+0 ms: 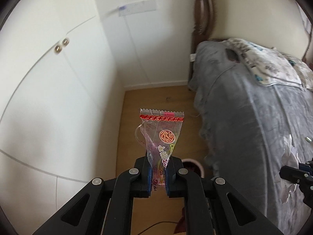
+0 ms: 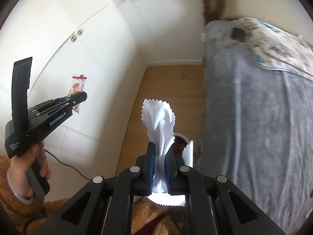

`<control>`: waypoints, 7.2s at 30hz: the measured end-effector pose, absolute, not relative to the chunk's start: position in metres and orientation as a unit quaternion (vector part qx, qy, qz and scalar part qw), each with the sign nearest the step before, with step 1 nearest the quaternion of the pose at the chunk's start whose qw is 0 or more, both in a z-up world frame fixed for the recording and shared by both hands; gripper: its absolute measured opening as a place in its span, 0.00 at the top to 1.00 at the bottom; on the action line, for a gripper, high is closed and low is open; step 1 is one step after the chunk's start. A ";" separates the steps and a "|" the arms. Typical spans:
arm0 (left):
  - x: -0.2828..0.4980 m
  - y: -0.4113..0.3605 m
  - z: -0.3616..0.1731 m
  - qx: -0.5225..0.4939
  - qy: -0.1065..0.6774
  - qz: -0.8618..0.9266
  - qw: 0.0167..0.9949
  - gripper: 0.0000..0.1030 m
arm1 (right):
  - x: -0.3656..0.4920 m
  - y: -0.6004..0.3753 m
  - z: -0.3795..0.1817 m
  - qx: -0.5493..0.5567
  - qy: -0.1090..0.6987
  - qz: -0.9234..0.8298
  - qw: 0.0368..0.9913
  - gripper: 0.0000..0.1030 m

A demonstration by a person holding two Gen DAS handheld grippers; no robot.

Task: Collect trash
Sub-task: 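Carry the white cloth and candy wrapper toward the bin, then open both tools over the bin to drop the cloth and wrapper, then swing both open tools back over the bed, then lower the right tool onto the pink water bottle and close it, then grasp the black rubber ring with the left tool while the right tool holds the bottle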

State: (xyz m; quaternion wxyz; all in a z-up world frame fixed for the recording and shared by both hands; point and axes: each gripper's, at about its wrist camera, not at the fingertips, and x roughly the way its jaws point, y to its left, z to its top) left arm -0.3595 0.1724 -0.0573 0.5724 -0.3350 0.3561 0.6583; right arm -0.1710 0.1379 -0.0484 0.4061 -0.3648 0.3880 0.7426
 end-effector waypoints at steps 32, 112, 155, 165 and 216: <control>-0.362 0.219 -0.312 -0.439 0.428 0.631 0.475 0.90 | -0.259 0.277 -0.418 -0.494 0.509 0.636 0.303 0.83; 0.162 0.179 -0.004 -0.079 0.453 0.158 0.874 0.01 | 0.218 -0.031 -0.032 -0.010 0.502 0.316 0.805 0.19; 0.362 0.086 -0.167 -0.060 0.604 0.049 0.793 0.01 | 0.427 -0.120 -0.230 -0.125 0.656 0.183 0.721 0.52; 0.368 0.090 -0.161 -0.094 0.561 0.023 0.822 0.01 | 0.400 -0.138 -0.173 -0.063 0.645 0.214 0.731 0.56; 0.387 0.089 -0.130 -0.054 0.546 0.037 0.835 0.92 | 0.374 -0.141 -0.159 0.011 0.652 0.219 0.726 0.56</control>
